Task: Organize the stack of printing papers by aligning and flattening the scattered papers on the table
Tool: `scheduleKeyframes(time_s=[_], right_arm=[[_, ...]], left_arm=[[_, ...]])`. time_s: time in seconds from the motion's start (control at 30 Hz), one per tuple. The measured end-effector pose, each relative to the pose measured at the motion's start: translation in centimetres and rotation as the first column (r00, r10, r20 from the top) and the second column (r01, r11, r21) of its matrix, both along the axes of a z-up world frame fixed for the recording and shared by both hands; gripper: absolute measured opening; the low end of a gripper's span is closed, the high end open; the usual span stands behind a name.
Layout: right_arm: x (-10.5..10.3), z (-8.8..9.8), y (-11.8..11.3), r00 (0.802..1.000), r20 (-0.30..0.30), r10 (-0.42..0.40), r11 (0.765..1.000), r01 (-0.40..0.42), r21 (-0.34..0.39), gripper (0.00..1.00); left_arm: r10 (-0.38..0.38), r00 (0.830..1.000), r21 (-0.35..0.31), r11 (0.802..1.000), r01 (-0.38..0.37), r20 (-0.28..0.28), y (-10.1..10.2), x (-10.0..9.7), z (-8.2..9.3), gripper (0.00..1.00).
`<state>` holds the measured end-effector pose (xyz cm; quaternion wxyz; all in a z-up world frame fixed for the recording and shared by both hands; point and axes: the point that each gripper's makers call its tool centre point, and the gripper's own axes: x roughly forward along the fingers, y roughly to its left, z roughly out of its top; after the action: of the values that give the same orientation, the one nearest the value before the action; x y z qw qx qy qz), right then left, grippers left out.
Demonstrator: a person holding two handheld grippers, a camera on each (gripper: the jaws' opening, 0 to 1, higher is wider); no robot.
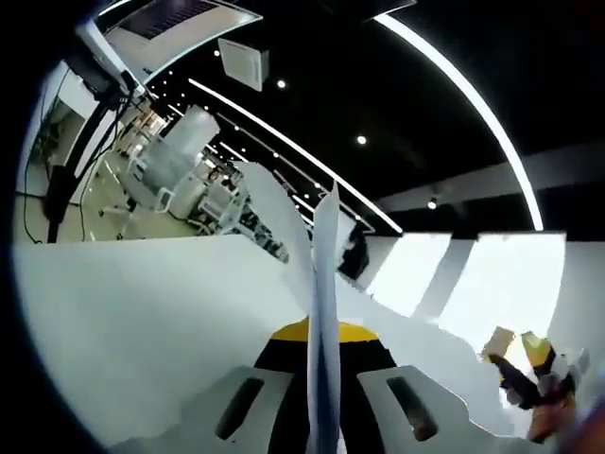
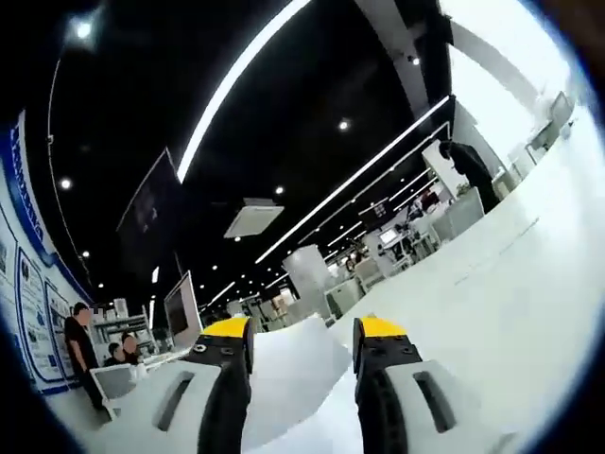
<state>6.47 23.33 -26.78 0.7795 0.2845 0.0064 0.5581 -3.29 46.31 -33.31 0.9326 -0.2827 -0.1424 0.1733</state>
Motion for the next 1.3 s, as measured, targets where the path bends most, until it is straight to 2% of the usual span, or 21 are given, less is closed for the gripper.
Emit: scheduleKeyframes(time_s=[0.1,0.2,0.3,0.43,0.67,0.8,0.9,1.0,1.07,1.13,1.17,1.3], right_arm=[[1.0,0.6,-0.8,1.0,0.01,-0.026,1.0,0.026,0.004,0.39],[1.6,0.3,-1.0,1.0,0.006,-0.03,1.0,0.03,0.004,0.38],[1.9,-1.5,-0.4,1.0,0.007,-0.019,0.998,0.019,-0.053,0.38],[2.9,-3.7,-0.2,0.999,-0.05,-0.02,0.996,0.015,-0.086,0.38],[3.3,-4.4,-0.8,0.999,-0.032,-0.031,0.994,0.027,-0.106,0.38],[3.9,-5.2,-1.3,0.998,-0.056,-0.036,0.993,0.029,-0.118,0.39],[4.2,-5.6,-1.4,0.997,-0.068,-0.029,0.991,0.019,-0.134,0.4],[4.5,-5.8,-1.4,0.998,-0.064,-0.022,0.988,0.012,-0.156,0.43],[4.9,-6.5,-1.3,0.999,-0.044,-0.022,0.976,0.011,-0.219,0.47],[5.3,-6.9,-1.3,0.999,-0.034,-0.024,0.969,0.015,-0.246,0.54],[5.6,-7.5,-1.4,0.999,-0.034,-0.023,0.956,0.012,-0.293,0.57],[6.4,-7.7,-1.7,1.0,-0.007,-0.022,0.942,0.019,-0.335,0.63]], left_arm=[[0.002,1.0,0.003,1.0,-0.002,-0.005,0.0,0.0,0.0,0.06],[0.003,1.0,0.007,1.0,-0.003,-0.009,-0.1,0.0,-0.1,0.06],[0.002,1.0,0.016,1.0,-0.002,-0.013,-0.1,0.1,-0.1,0.06],[0.001,1.0,0.02,1.0,0.0,-0.016,-0.2,0.1,-0.1,0.06],[-0.007,1.0,0.02,1.0,0.008,-0.027,-0.4,0.4,-0.3,0.06],[-0.012,0.999,0.023,1.0,0.013,-0.037,-0.5,0.5,-0.4,0.06],[-0.044,0.998,0.021,0.999,0.045,-0.054,-1.1,1.0,-0.6,0.06],[-0.048,0.996,0.033,0.998,0.051,-0.069,-1.3,1.2,-0.7,0.06],[-0.054,0.995,0.026,0.998,0.056,-0.081,-1.3,1.4,-0.8,0.06],[-0.063,0.993,0.03,0.997,0.066,-0.096,-1.6,1.7,-0.9,0.06],[-0.064,0.991,0.057,0.996,0.071,-0.116,-1.9,1.9,-0.9,0.06],[-0.061,0.989,0.1,0.992,0.075,-0.137,-2.4,2.2,-0.8,0.06]])
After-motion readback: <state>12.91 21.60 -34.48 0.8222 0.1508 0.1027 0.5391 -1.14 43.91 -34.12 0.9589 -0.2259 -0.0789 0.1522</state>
